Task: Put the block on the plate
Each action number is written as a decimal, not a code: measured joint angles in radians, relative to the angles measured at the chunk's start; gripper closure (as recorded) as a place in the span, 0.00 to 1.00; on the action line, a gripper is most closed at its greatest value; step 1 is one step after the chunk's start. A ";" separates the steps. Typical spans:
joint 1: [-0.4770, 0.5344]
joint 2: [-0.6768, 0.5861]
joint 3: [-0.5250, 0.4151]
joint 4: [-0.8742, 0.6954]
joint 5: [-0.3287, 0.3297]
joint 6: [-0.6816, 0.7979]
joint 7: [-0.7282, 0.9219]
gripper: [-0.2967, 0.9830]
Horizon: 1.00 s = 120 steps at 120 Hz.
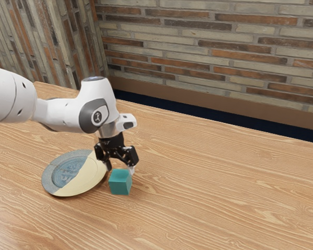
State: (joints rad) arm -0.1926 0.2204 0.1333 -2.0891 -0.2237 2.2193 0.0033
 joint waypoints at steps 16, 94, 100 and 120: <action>0.011 0.029 0.008 -0.010 -0.017 0.031 -0.047 0.23; 0.004 0.112 0.020 0.002 -0.028 0.105 -0.167 0.44; 0.004 0.100 0.020 -0.001 -0.028 0.104 -0.172 0.44; 0.007 0.050 0.025 -0.008 -0.025 0.097 -0.188 0.46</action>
State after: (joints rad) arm -0.1860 0.2700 0.1585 -2.0967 -0.2491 2.3158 -0.1845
